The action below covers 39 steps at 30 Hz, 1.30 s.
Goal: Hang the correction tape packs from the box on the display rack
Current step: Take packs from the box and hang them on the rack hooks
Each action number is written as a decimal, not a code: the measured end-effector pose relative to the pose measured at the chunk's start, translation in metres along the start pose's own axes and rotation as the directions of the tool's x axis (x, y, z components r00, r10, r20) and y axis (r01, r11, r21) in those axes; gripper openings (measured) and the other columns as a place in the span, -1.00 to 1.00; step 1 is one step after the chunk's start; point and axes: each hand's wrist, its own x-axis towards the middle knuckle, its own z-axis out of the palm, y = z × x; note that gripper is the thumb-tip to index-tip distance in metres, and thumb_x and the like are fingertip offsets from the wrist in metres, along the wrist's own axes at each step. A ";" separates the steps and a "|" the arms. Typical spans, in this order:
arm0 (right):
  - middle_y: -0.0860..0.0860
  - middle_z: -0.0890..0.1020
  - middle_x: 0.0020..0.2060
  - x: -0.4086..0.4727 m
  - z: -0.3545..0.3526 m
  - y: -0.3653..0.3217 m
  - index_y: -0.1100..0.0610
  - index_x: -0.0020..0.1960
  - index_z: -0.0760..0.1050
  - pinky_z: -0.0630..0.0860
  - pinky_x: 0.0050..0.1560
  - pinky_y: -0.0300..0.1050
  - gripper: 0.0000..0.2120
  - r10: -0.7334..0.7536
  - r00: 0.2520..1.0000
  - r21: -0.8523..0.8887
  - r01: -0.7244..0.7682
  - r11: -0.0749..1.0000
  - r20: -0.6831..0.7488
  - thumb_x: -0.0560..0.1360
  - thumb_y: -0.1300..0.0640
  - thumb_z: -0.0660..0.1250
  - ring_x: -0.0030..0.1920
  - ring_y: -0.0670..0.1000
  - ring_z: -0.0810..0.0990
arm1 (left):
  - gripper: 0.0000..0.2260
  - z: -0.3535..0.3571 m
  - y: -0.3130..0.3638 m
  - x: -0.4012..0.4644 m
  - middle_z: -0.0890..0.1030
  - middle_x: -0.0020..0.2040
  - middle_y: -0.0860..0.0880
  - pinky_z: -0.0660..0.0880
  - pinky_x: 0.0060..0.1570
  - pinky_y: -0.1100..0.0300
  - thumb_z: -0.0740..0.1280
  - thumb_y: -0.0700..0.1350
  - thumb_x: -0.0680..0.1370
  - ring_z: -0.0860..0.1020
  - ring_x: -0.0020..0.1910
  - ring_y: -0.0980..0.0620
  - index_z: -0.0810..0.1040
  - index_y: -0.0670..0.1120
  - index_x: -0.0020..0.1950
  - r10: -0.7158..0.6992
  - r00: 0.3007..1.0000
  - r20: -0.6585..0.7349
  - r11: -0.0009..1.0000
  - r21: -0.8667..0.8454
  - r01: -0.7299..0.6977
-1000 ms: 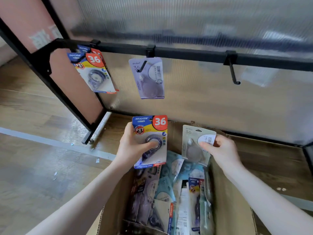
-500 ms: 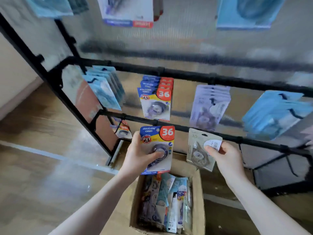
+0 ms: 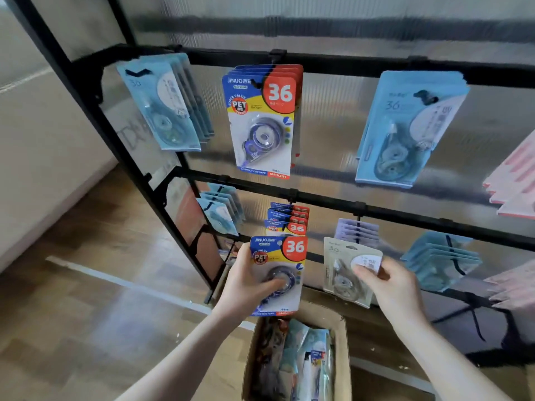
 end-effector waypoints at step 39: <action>-0.06 0.67 -0.14 0.015 -0.032 -0.167 0.12 -0.03 0.62 0.49 -0.19 -0.22 -0.89 -0.191 0.979 0.078 0.196 0.978 -0.066 0.44 0.18 0.44 -0.10 -0.11 0.61 | -0.45 -0.085 0.149 0.012 0.61 0.01 0.06 0.56 -0.06 0.28 0.55 -0.37 0.30 0.61 -0.02 0.21 0.40 0.05 0.10 0.288 0.948 -0.137 0.951 -0.077 -0.300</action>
